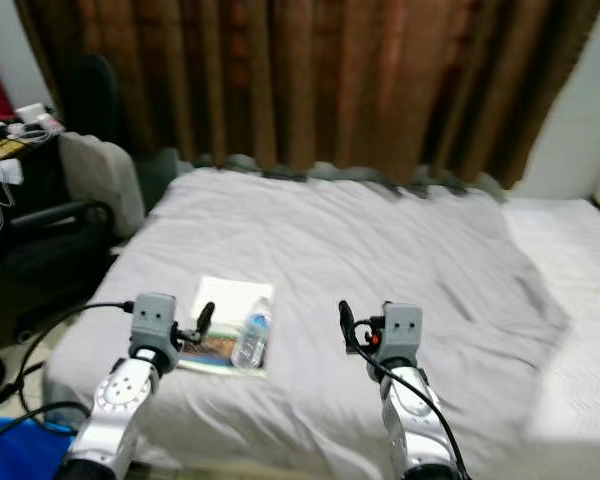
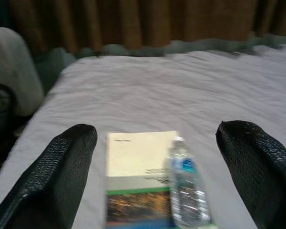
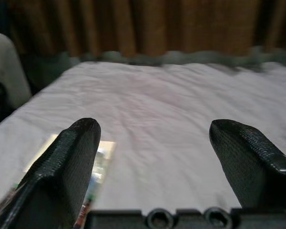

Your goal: Clean up the room

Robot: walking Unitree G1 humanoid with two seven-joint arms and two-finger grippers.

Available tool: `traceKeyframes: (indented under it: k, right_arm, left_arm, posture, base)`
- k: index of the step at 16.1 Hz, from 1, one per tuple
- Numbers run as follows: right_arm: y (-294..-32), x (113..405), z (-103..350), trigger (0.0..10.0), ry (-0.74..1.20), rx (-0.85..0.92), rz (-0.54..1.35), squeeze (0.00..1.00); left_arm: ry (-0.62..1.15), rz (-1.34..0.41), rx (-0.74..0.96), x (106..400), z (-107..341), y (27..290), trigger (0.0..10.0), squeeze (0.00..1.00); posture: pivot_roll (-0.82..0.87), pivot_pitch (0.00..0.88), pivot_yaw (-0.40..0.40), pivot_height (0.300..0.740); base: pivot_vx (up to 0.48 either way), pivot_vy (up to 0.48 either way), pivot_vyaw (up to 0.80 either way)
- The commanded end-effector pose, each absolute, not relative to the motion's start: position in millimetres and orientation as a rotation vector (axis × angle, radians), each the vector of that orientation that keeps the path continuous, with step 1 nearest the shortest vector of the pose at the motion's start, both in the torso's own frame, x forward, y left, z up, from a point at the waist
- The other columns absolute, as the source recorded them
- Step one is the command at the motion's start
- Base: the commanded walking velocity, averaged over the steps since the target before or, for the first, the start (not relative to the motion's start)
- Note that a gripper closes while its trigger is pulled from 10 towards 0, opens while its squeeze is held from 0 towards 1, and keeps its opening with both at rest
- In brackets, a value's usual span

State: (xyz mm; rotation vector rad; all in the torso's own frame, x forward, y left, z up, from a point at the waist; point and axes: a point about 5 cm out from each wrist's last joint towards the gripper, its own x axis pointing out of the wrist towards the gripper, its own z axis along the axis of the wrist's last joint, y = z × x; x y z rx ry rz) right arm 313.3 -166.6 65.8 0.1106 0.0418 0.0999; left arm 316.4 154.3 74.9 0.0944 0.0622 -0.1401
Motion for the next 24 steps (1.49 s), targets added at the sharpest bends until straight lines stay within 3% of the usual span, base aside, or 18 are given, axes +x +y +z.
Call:
traceKeyframes:
  k: [1,5,7,10,13,14,17,21,24]
  right_arm:
    - [-160.2,310.3,63.9,10.0,0.058,0.128,0.139,0.00]
    - [-181.5,274.3,46.4,10.0,0.132,0.121,0.142,0.00]
    - [-180.4,259.4,42.9,10.0,0.147,0.129,0.144,0.00]
    - [-169.6,268.4,46.1,10.0,0.142,0.110,0.177,0.00]
    - [-160.7,279.0,49.5,10.0,0.147,0.113,0.210,0.00]
    - [-161.2,279.1,47.3,10.0,0.164,0.117,0.213,0.00]
    - [-162.5,268.7,52.0,10.0,0.152,0.101,0.229,0.00]
    - [-157.6,214.4,73.5,10.0,0.151,0.096,0.320,0.00]
    - [-156.0,178.5,67.6,10.0,0.218,0.113,0.297,0.00]
  left_arm:
    - [0.067,-0.118,0.065,313.4,73.8,161.9,10.0,0.00]
    - [0.113,-0.160,0.030,264.1,57.3,168.8,10.0,0.00]
    - [0.130,-0.169,0.032,254.0,54.1,171.5,10.0,0.00]
    - [0.156,-0.186,0.057,281.4,56.6,169.4,10.0,0.00]
    - [0.325,-0.225,0.140,307.1,37.2,162.7,10.0,0.00]
    - [0.437,-0.185,0.126,315.5,27.1,162.9,10.0,0.00]
    - [0.478,-0.131,0.135,328.1,32.4,165.7,10.0,0.00]
    - [0.337,-0.051,0.119,360.5,72.4,158.6,10.0,0.00]
    - [0.294,-0.039,0.121,369.6,86.3,155.7,10.0,0.00]
  posture:
    - [0.07,0.000,-0.057,0.740]
    - [0.09,0.000,-0.064,0.740]
    - [0.09,0.000,-0.067,0.740]
    - [0.10,0.000,-0.074,0.740]
    - [0.09,0.017,-0.074,0.740]
    - [0.07,0.060,-0.072,0.740]
    - [0.01,0.129,-0.072,0.740]
    - [-0.25,0.391,-0.099,0.740]
    - [-0.28,0.494,-0.098,0.740]
  base:
    - [0.472,0.000,0.00]
    - [0.472,0.000,0.00]
    - [0.472,0.000,0.00]
    - [0.472,0.000,0.00]
    - [0.157,0.000,0.00]
    - [0.000,0.000,0.00]
    - [0.000,0.000,0.00]
    - [0.000,0.000,0.00]
    - [0.000,0.000,0.00]
